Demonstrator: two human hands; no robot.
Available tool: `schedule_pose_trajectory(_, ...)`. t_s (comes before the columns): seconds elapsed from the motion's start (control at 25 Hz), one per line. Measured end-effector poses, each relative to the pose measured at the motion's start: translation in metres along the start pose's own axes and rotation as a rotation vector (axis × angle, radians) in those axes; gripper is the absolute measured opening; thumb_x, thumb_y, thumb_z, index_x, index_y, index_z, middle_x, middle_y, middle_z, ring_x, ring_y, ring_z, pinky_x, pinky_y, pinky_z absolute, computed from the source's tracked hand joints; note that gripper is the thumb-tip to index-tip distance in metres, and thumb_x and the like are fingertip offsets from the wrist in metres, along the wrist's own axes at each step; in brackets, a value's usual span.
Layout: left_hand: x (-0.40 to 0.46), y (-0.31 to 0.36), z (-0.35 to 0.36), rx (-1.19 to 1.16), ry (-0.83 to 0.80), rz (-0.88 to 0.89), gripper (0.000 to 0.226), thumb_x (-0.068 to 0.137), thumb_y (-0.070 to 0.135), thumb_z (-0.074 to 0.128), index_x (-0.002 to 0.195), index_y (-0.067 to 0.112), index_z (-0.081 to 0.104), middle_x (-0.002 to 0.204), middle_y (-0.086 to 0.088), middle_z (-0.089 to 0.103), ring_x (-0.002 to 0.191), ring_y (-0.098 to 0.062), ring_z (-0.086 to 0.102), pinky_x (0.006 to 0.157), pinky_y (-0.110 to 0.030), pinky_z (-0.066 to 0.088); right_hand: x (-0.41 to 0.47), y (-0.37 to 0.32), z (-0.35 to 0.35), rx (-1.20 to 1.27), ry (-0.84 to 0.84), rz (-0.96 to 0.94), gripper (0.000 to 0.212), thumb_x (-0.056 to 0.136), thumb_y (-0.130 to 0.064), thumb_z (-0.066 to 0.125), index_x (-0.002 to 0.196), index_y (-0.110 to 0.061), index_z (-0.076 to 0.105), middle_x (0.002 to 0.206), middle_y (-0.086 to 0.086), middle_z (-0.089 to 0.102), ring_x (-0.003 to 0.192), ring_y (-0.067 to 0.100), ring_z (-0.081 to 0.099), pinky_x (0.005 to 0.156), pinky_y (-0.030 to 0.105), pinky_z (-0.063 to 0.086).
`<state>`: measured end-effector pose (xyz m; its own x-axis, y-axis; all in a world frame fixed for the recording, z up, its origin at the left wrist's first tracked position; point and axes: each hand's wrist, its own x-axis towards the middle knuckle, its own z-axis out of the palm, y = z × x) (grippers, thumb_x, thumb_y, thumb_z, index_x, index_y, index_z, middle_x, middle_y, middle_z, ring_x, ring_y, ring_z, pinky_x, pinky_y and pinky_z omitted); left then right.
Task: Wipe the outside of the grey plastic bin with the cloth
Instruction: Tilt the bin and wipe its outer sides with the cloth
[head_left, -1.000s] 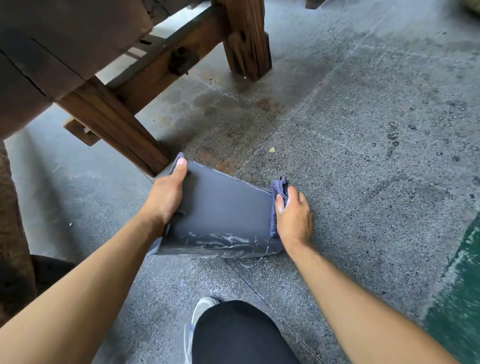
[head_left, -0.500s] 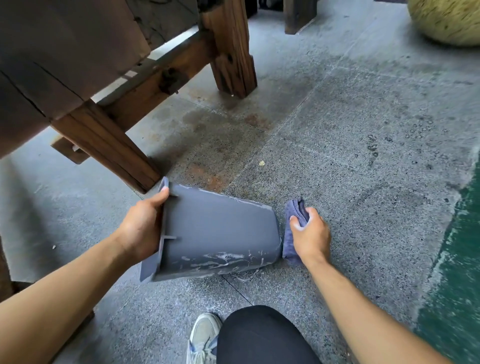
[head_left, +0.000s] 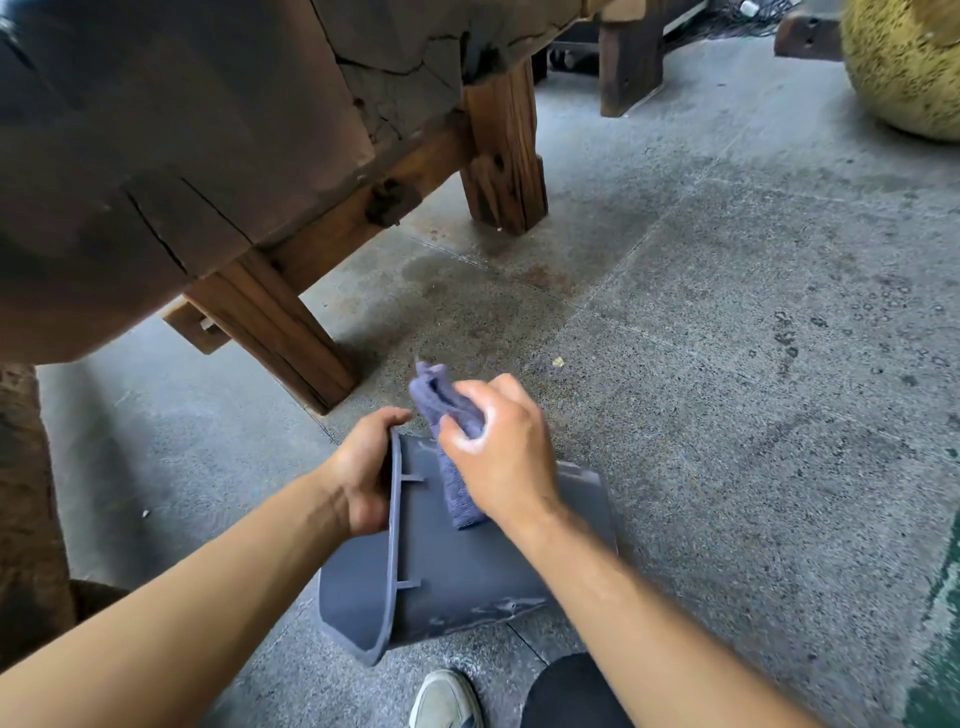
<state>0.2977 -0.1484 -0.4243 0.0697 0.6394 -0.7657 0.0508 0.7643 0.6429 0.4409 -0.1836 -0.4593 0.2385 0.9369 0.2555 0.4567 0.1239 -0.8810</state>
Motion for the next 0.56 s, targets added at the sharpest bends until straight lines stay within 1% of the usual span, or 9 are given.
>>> schedule_pose_trajectory(0.04,0.003,-0.001,0.003,-0.019,-0.003,0.017,0.049,0.094,0.044,0.049,0.098,0.005,0.077,0.091,-0.020,0.077,0.079,-0.033,0.074,0.077,-0.042,0.061,-0.002,-0.006,0.008,-0.028,-0.042,0.011,0.023,0.082,-0.024,0.067,0.105,-0.025,0.071,0.093,-0.001,0.053,0.077,0.025,0.058,0.067,0.037,0.049)
schedule_pose_trajectory(0.08,0.008,-0.002,0.003,-0.049,-0.009,0.042,0.048,0.096,0.044,0.049,0.091,0.006,0.079,0.087,-0.020,0.078,0.074,-0.032,0.076,0.071,-0.041,0.062,-0.004,-0.010,0.014,-0.050,-0.069,0.035,0.026,0.083,-0.025,0.065,0.109,-0.026,0.070,0.096,-0.001,0.053,0.081,0.027,0.059,0.069,0.039,0.050)
schedule_pose_trajectory(0.16,0.013,0.000,0.004,-0.130,-0.030,0.081,0.055,0.099,0.050,0.048,0.085,0.009,0.081,0.086,-0.019,0.079,0.074,-0.031,0.077,0.068,-0.040,0.063,-0.004,-0.013,0.021,-0.072,-0.073,0.083,0.029,0.085,-0.029,0.062,0.113,-0.026,0.069,0.101,0.001,0.054,0.088,0.030,0.060,0.073,0.040,0.051)
schedule_pose_trajectory(0.24,0.018,0.000,0.007,-0.204,-0.058,0.118,0.057,0.100,0.051,0.048,0.074,0.012,0.080,0.078,-0.015,0.078,0.068,-0.027,0.076,0.061,-0.035,0.063,-0.001,-0.014,0.025,-0.069,-0.070,0.094,0.024,0.088,-0.036,0.058,0.106,-0.024,0.069,0.099,-0.001,0.054,0.087,0.030,0.060,0.073,0.041,0.051)
schedule_pose_trajectory(0.32,0.019,0.000,0.015,-0.195,-0.105,0.163,0.050,0.097,0.041,0.051,0.060,0.016,0.074,0.065,-0.010,0.073,0.059,-0.023,0.073,0.053,-0.028,0.060,0.002,-0.018,0.026,-0.048,-0.069,0.094,0.033,0.091,-0.049,0.051,0.094,-0.021,0.068,0.096,-0.003,0.054,0.084,0.029,0.061,0.073,0.041,0.051)
schedule_pose_trajectory(0.36,0.018,0.000,0.018,-0.190,-0.120,0.186,0.049,0.095,0.037,0.052,0.055,0.017,0.071,0.060,-0.008,0.070,0.056,-0.021,0.073,0.051,-0.025,0.058,0.004,-0.021,0.026,-0.048,-0.066,0.095,0.040,0.092,-0.055,0.046,0.091,-0.021,0.067,0.096,-0.003,0.055,0.085,0.029,0.061,0.073,0.041,0.051)
schedule_pose_trajectory(0.44,0.017,0.001,0.022,-0.214,-0.128,0.217,0.055,0.098,0.039,0.048,0.052,0.018,0.070,0.059,-0.007,0.070,0.057,-0.019,0.073,0.050,-0.024,0.058,0.007,-0.024,0.027,-0.081,-0.058,0.085,0.047,0.095,-0.058,0.040,0.091,-0.020,0.067,0.097,-0.002,0.057,0.087,0.031,0.061,0.072,0.040,0.049)
schedule_pose_trajectory(0.48,0.015,0.003,0.022,-0.237,-0.123,0.229,0.057,0.100,0.042,0.046,0.052,0.019,0.069,0.060,-0.006,0.069,0.057,-0.018,0.073,0.050,-0.023,0.058,0.009,-0.025,0.028,-0.100,-0.050,0.075,0.046,0.097,-0.056,0.040,0.092,-0.020,0.067,0.098,0.000,0.059,0.087,0.033,0.061,0.070,0.039,0.047)
schedule_pose_trajectory(0.56,0.015,0.004,0.023,-0.262,-0.088,0.255,0.057,0.100,0.045,0.045,0.053,0.021,0.065,0.062,-0.004,0.065,0.057,-0.015,0.071,0.052,-0.021,0.057,0.010,-0.025,0.029,-0.150,-0.022,0.043,0.039,0.098,-0.052,0.042,0.091,-0.020,0.064,0.096,0.002,0.064,0.087,0.035,0.062,0.064,0.037,0.036)
